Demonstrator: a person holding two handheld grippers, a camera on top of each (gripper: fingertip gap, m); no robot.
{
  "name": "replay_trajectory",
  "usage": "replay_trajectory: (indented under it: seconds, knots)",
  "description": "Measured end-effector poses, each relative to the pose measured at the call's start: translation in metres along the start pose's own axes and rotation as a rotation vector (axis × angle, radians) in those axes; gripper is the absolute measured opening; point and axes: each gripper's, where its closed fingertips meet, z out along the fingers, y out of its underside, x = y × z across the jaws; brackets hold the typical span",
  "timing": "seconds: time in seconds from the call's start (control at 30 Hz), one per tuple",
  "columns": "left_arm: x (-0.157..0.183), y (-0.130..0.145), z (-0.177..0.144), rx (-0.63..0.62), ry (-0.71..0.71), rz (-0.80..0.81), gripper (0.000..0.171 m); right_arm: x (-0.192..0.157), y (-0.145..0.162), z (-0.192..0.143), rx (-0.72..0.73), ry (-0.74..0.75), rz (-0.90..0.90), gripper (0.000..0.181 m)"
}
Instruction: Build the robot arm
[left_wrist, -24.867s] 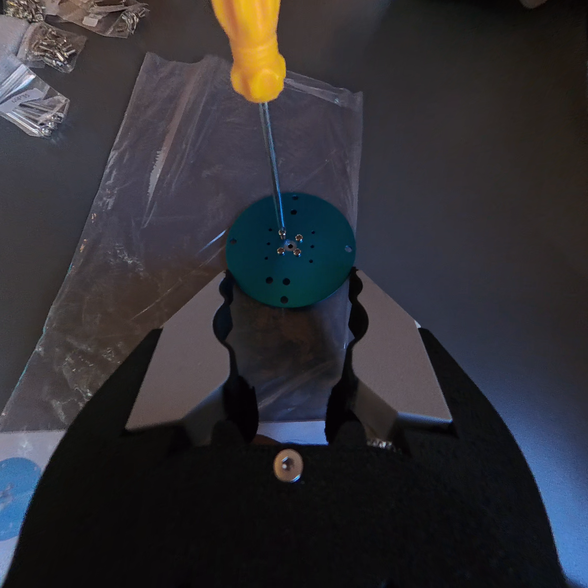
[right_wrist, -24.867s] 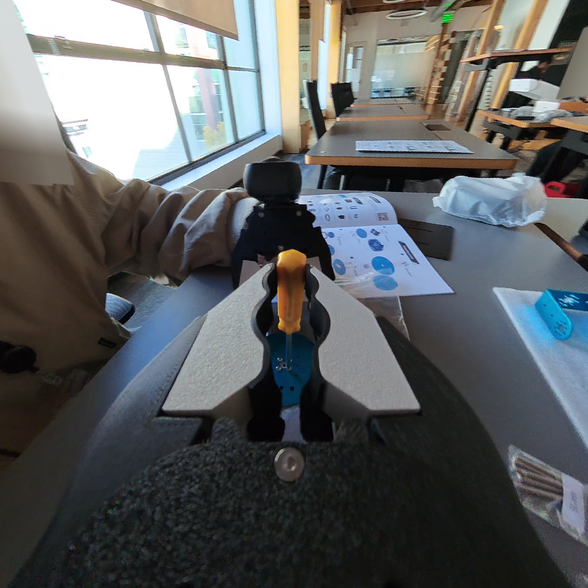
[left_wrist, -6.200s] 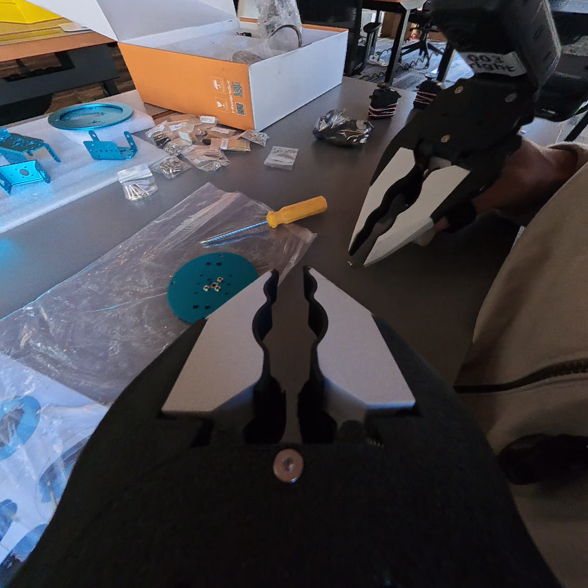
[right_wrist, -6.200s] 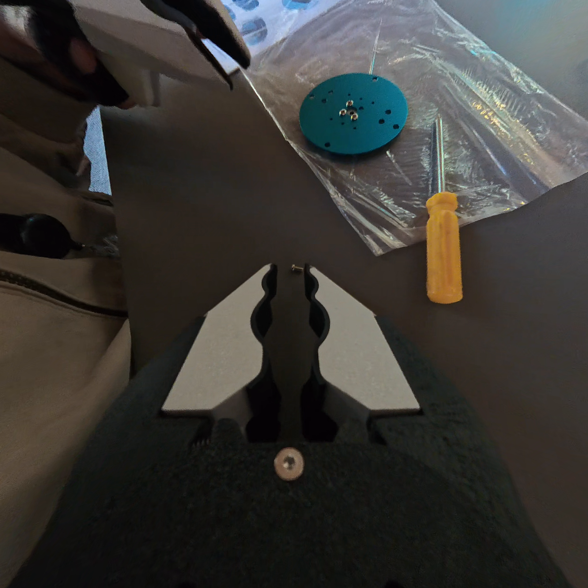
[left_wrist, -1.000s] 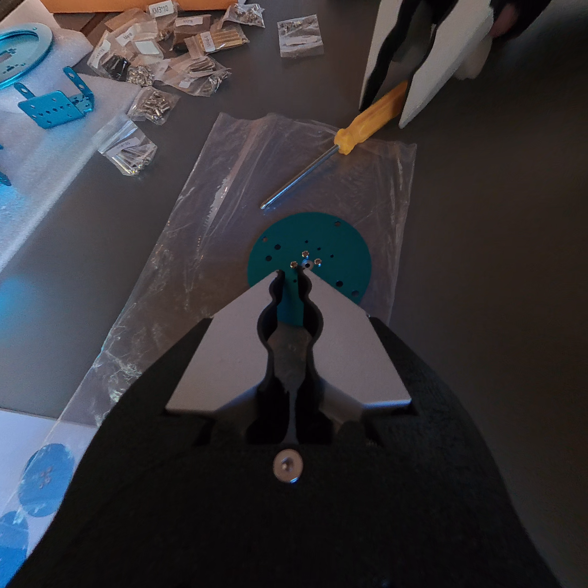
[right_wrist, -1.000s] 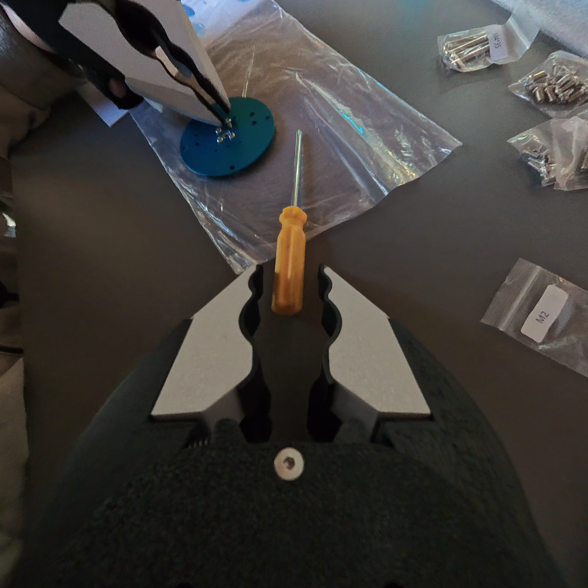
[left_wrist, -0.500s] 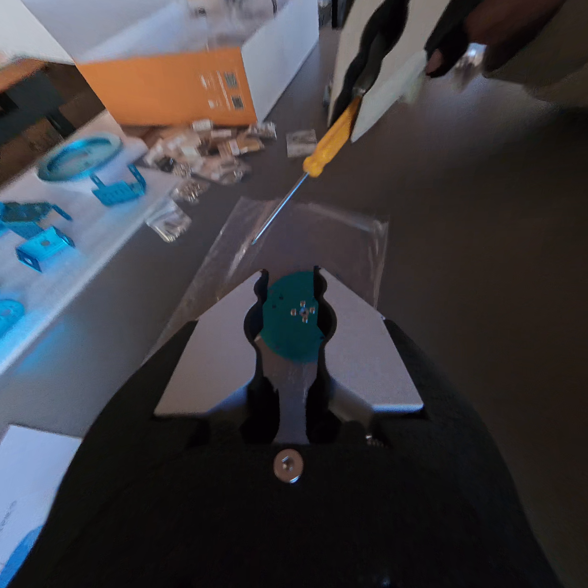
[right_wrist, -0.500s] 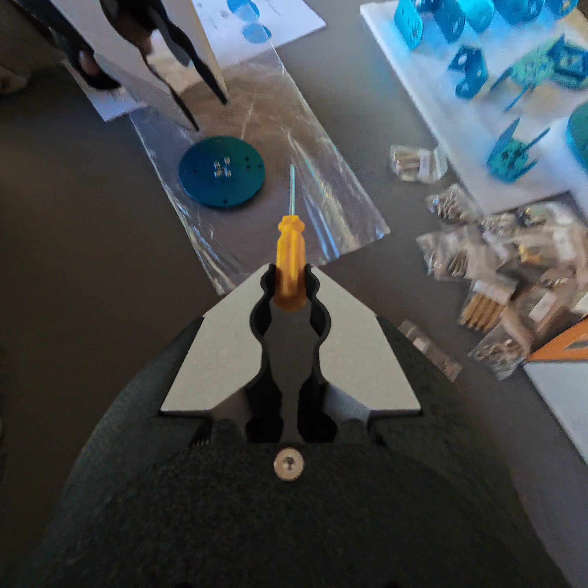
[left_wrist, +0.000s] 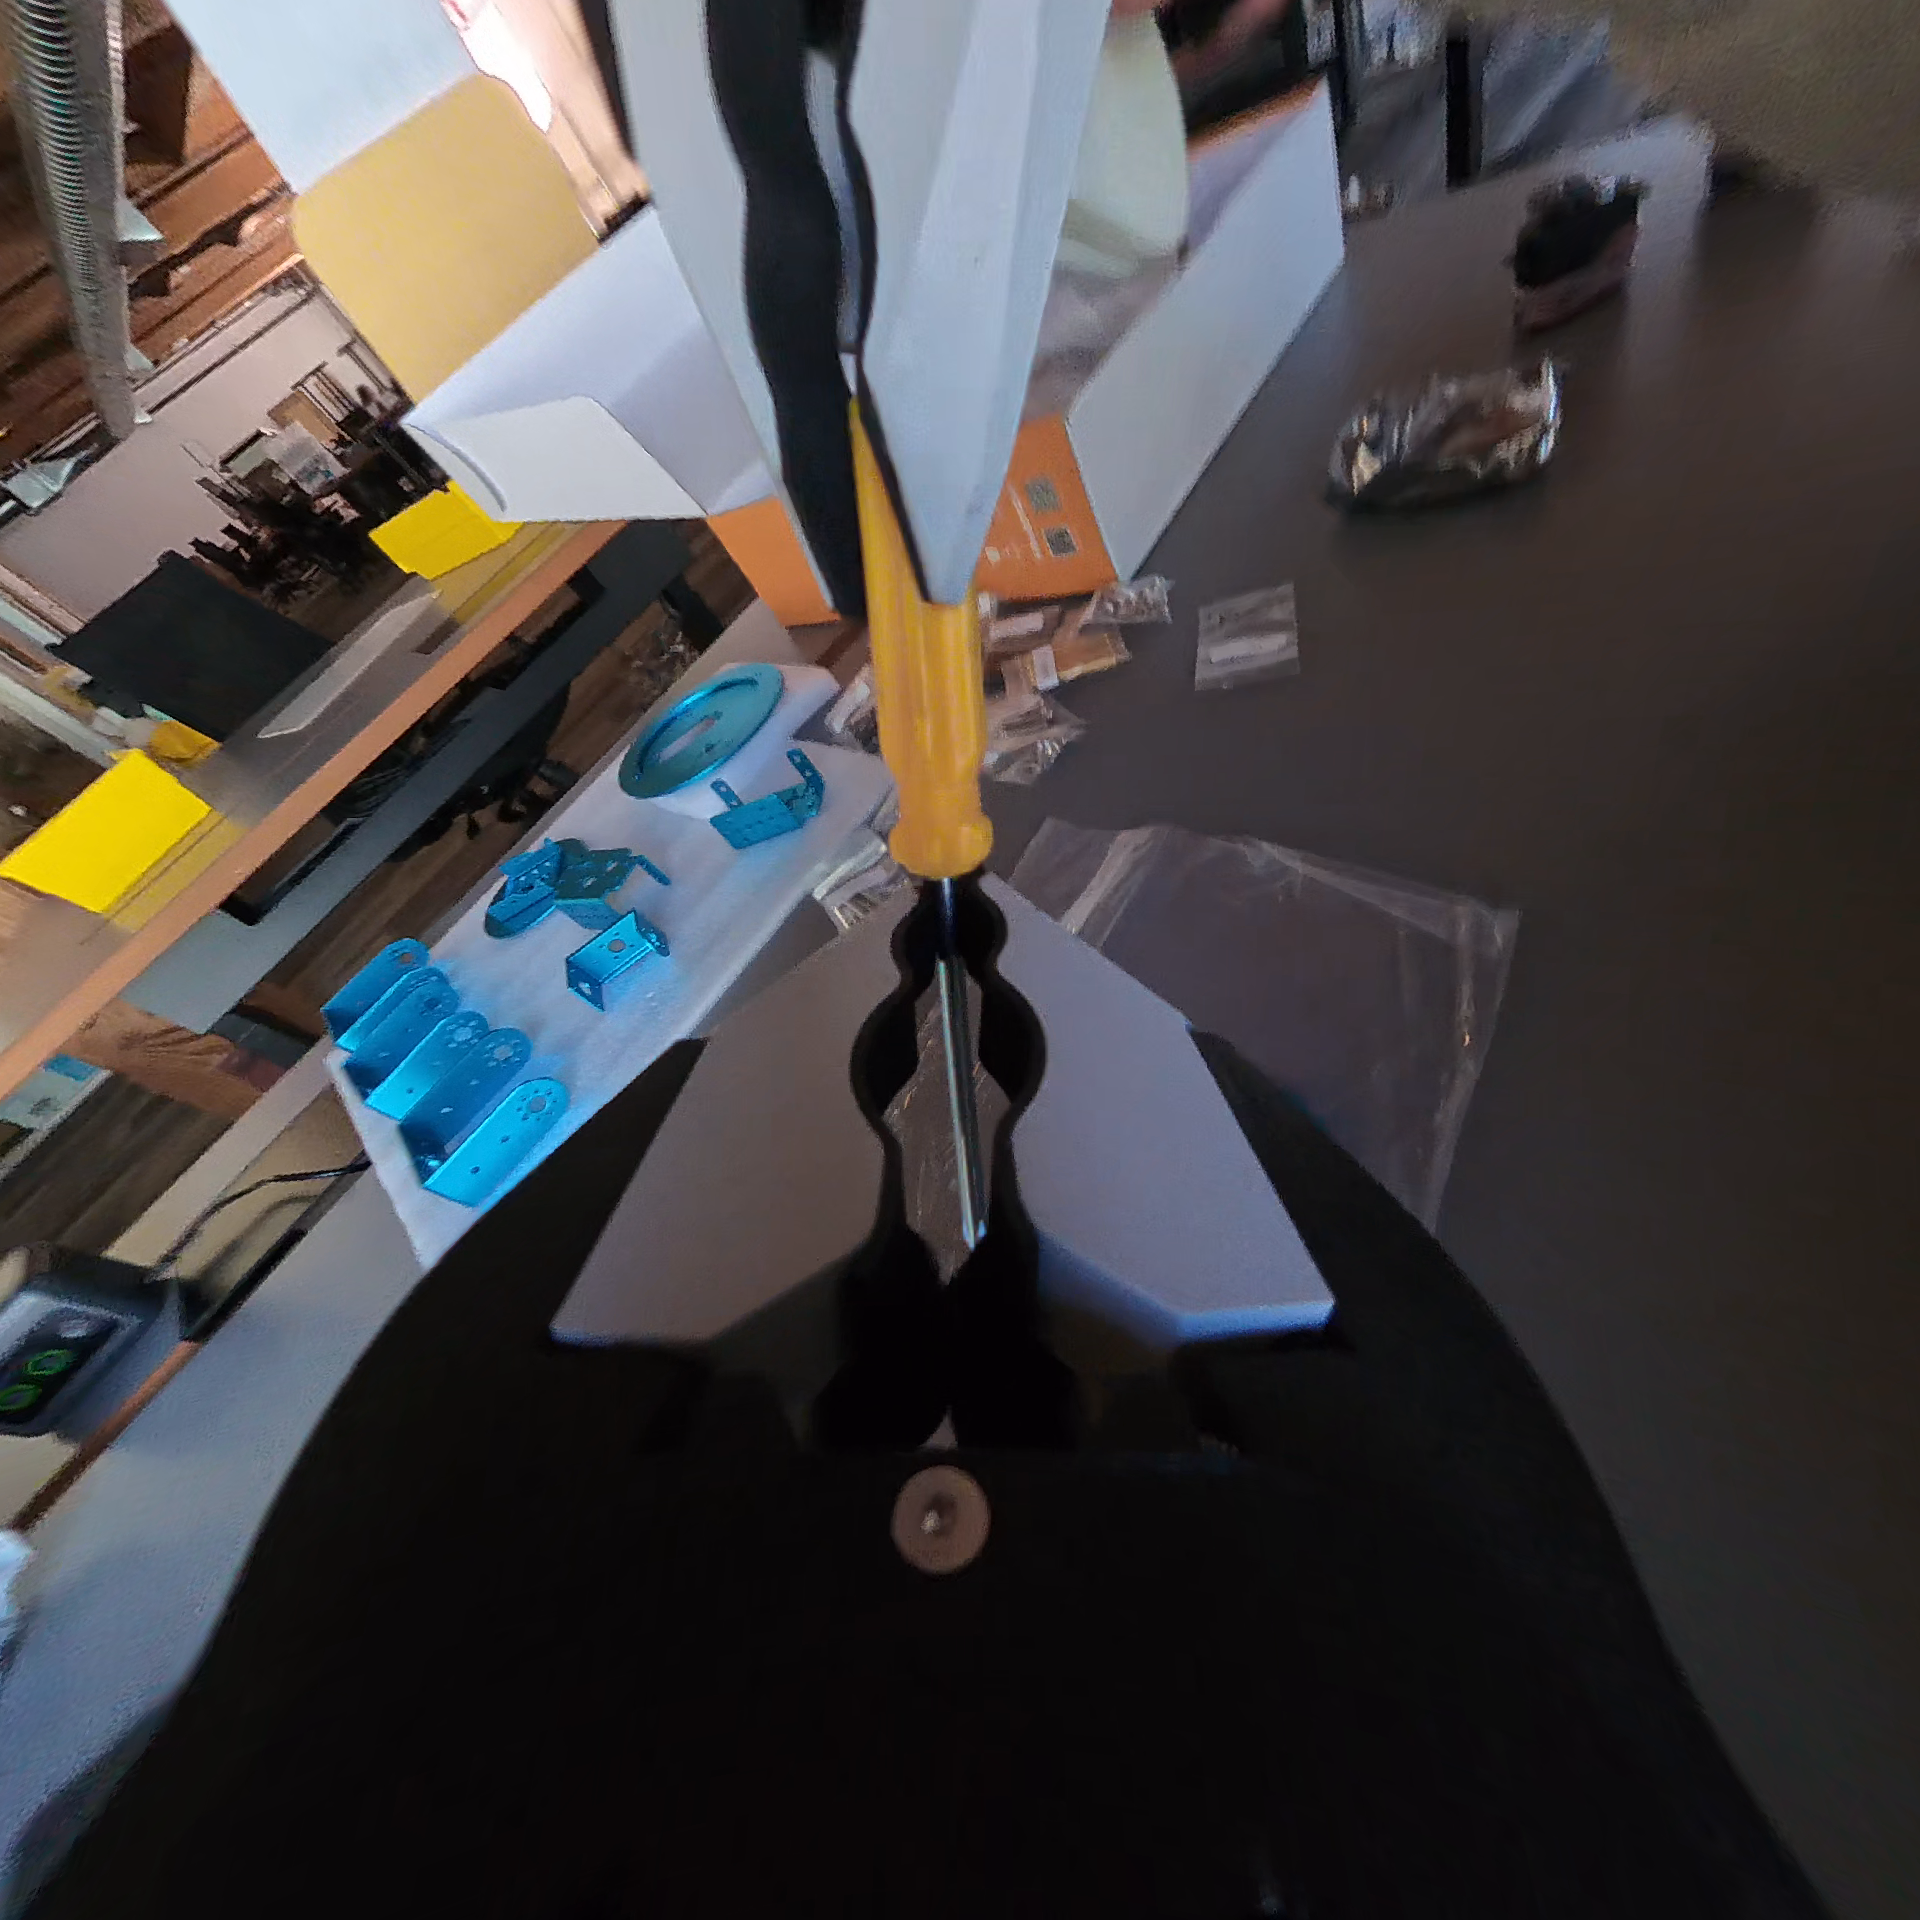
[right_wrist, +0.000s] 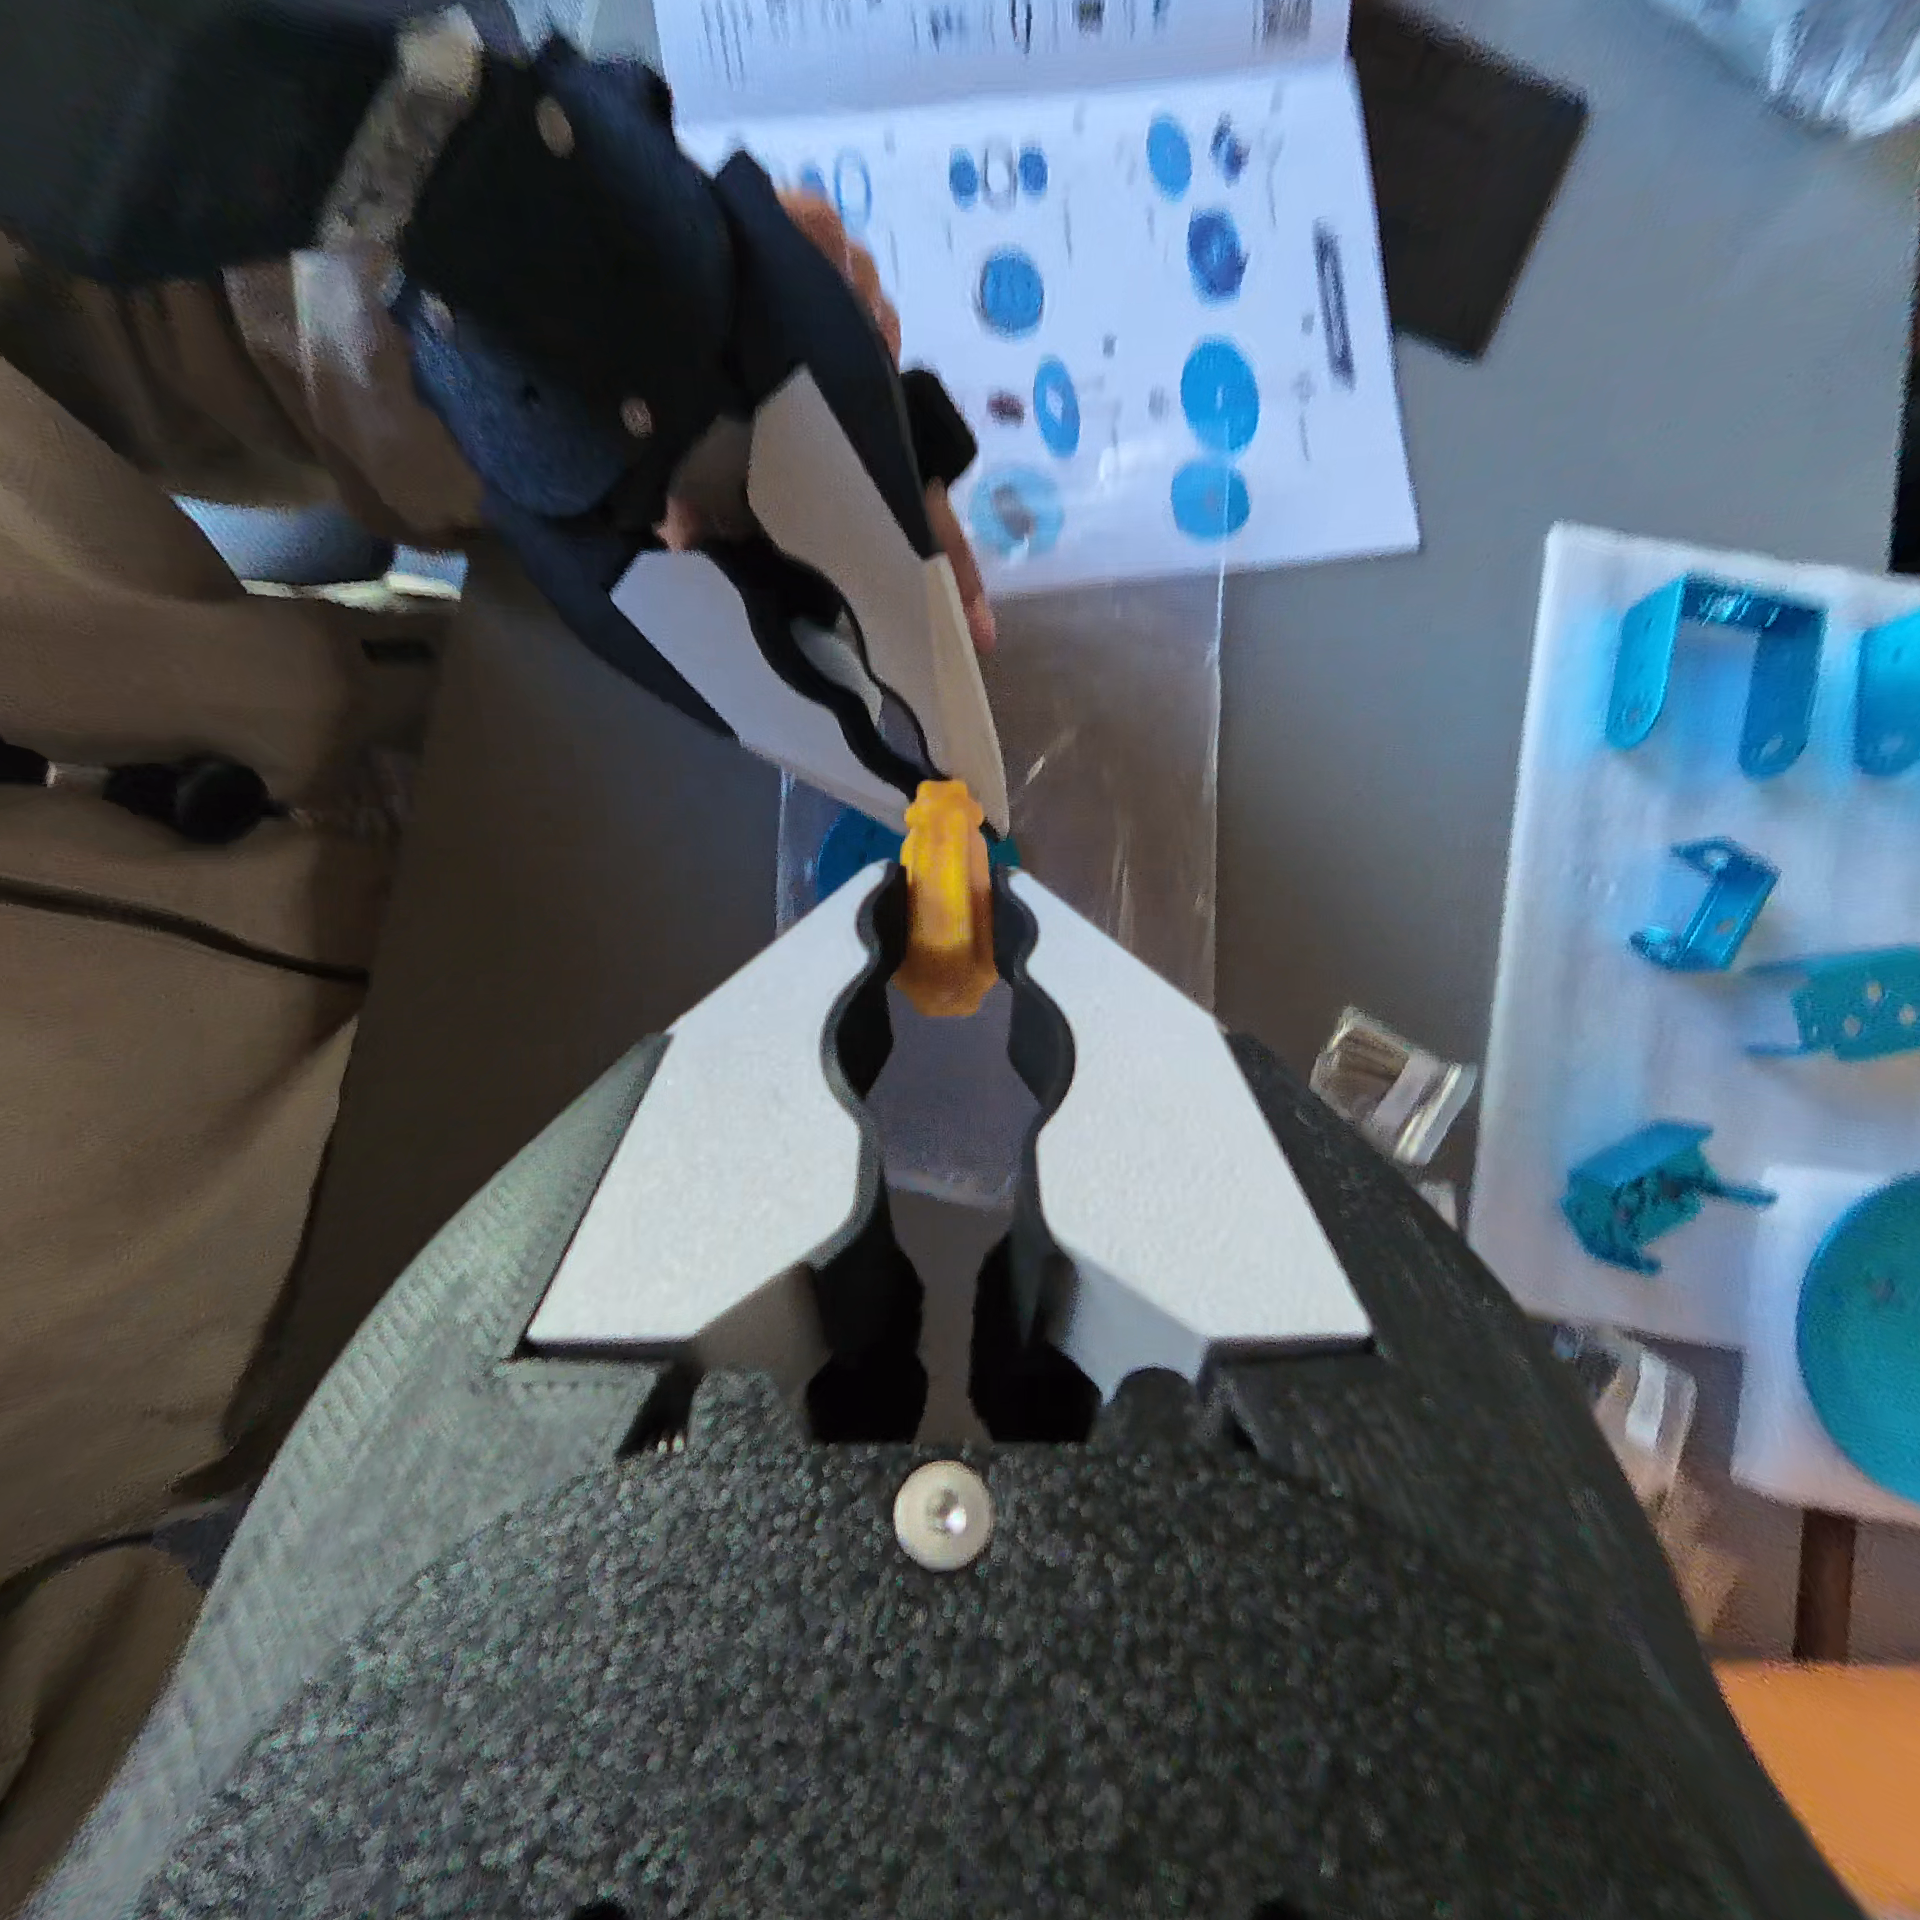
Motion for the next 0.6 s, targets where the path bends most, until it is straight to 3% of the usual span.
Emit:
replay_trajectory:
  seconds: [0.07, 0.17, 0.27, 0.33, 0.4, 0.47, 0.53, 0.6]
  knots:
    - [-0.006, -0.005, -0.004, 0.081, 0.027, -0.11, 0.003, 0.004, -0.02, -0.005, 0.167, -0.019, -0.051, 0.012]
    - [-0.025, -0.008, -0.01, 0.199, 0.042, -0.278, 0.003, 0.014, -0.045, -0.015, 0.54, -0.037, -0.062, 0.042]
    - [-0.032, -0.022, -0.024, 0.345, 0.123, -0.409, 0.003, 0.015, -0.051, -0.005, 0.807, -0.165, -0.044, 0.046]
    - [-0.031, -0.029, -0.031, 0.41, 0.179, -0.46, 0.003, 0.006, -0.053, 0.012, 0.815, -0.316, 0.016, 0.06]
    - [-0.03, -0.027, -0.029, 0.405, 0.194, -0.488, 0.003, -0.001, -0.065, 0.008, 0.907, -0.42, 0.034, 0.053]
    - [-0.028, -0.027, -0.028, 0.401, 0.195, -0.479, 0.003, 0.0, -0.072, 0.005, 0.96, -0.429, 0.01, 0.04]
    - [-0.025, -0.026, -0.027, 0.398, 0.209, -0.491, 0.003, 0.002, -0.071, 0.01, 0.934, -0.405, -0.016, 0.019]
    - [-0.026, -0.023, -0.024, 0.387, 0.203, -0.514, 0.004, 0.007, -0.068, 0.013, 0.891, -0.379, -0.017, 0.015]
